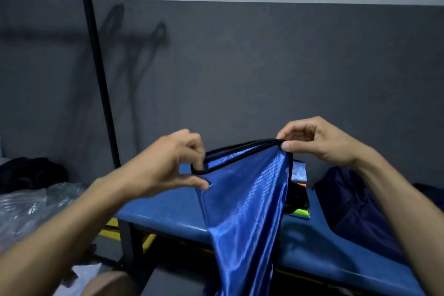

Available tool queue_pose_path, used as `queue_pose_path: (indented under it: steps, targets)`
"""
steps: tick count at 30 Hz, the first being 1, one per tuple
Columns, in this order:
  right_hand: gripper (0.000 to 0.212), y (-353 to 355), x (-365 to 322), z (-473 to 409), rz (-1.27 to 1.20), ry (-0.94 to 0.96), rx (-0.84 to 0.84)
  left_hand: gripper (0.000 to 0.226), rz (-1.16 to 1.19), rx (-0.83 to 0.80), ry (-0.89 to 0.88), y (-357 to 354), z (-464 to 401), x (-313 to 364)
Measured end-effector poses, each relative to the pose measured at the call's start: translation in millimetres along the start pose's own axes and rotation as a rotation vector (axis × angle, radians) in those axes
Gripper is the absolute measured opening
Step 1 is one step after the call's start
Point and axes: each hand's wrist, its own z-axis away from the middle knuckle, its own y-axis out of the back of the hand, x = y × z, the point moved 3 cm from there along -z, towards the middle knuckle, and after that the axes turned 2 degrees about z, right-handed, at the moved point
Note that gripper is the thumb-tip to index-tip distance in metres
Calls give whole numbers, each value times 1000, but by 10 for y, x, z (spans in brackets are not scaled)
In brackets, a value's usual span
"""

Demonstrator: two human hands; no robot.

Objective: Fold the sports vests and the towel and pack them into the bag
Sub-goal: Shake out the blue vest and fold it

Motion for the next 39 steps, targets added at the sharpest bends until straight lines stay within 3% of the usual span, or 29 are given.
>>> queue_pose_path:
  steps: [3,6,8,14,18,21,24,29,32,34,36,39]
  targets:
    - [18,-54,218,15,-85,-48,-5,41,181,-122,-24,204,-190,182]
    - [25,-114,304,30,-197,-71,-2,32,352,-332,93,277,-323,275]
    - [22,-123,327,47,-277,-87,-2,24,280,-365,88,369,-398,284]
    - [16,-86,389,98,-453,-102,26,20,0,-235,-30,556,-565,340]
    - [11,-70,361,147,-597,-66,93,17,79,-95,-36,651,-609,386]
    - [24,-48,306,171,-650,-39,100,17,53,-105,-43,598,-593,371]
    - [14,16,261,200,-653,-32,141,19,63,-117,-28,563,-571,357]
    - [27,90,179,189,-622,-86,146,18,80,-106,28,545,-580,316]
    - [11,74,56,219,-642,-95,184,37,-29,-83,71,536,-632,209]
    - [12,45,1,249,-680,-104,210,46,-131,-95,36,490,-658,165]
    - [15,15,-31,283,-699,-113,222,40,-151,-102,15,446,-668,160]
    - [15,7,-16,331,-719,-130,254,28,-12,-56,138,468,-665,160]
